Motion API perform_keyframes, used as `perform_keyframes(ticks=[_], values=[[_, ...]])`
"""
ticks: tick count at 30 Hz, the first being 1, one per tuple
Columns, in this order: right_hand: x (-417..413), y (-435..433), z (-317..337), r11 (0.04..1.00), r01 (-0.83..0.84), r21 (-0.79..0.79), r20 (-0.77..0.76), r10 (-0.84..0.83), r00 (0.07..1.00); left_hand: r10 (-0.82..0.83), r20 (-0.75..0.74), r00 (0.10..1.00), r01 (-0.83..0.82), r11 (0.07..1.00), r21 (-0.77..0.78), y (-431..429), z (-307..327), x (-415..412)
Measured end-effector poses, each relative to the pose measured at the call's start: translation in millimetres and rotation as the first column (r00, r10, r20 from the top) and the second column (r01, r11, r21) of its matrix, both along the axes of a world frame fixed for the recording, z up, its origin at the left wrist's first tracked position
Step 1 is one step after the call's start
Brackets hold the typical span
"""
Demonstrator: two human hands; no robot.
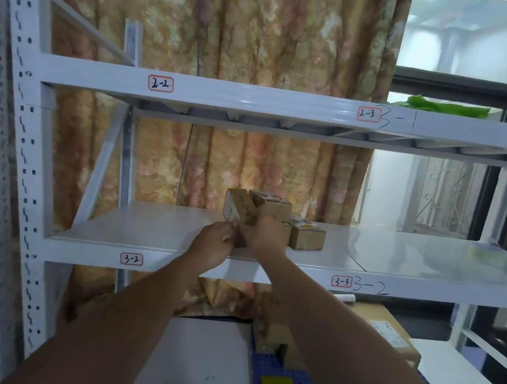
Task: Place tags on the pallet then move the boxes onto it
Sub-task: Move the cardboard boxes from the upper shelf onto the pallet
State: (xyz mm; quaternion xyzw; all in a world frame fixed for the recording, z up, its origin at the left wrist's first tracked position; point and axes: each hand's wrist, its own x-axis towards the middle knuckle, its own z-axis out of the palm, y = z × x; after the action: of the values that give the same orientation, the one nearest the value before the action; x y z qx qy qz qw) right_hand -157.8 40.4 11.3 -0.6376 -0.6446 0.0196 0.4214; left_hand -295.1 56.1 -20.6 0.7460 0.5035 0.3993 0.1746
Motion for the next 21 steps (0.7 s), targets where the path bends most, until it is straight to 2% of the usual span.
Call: perform_keyframes(ticks=[5,7,9,12,14,15,18,21], values=[[-5,-21,2,0.998,-0.002,0.065,-0.25,0.018,0.968,0.005,0.065,0.998,-0.009,0.998,0.067,-24,7,-16],[-9,-32,4,0.996,-0.042,0.08,-0.442,0.073,0.894,0.05,0.195,0.98,-0.065,0.995,0.071,-28,12,-22],[-15,-42,6,0.99,-0.082,0.118,-0.595,0.136,0.792,0.091,0.395,0.914,-0.081,0.996,-0.042,-32,19,-24],[-27,-51,4,0.985,-0.095,0.143,-0.727,0.17,0.665,0.023,0.651,0.759,0.104,0.983,-0.155,-39,28,-22],[-30,-56,2,0.986,-0.101,0.132,-0.752,0.166,0.638,-0.021,0.743,0.669,0.195,0.97,-0.148,-47,34,-20],[-29,-60,1,0.988,-0.109,0.112,-0.742,0.156,0.652,-0.032,0.762,0.647,0.21,0.968,-0.138,-48,35,-19],[-18,-70,2,0.992,-0.114,0.055,-0.652,0.122,0.748,-0.047,0.755,0.654,0.2,0.973,-0.112,-57,35,-19],[-1,-81,3,0.987,-0.082,0.137,-0.624,0.15,0.767,-0.054,0.722,0.69,0.199,0.973,-0.117,-63,32,-12]])
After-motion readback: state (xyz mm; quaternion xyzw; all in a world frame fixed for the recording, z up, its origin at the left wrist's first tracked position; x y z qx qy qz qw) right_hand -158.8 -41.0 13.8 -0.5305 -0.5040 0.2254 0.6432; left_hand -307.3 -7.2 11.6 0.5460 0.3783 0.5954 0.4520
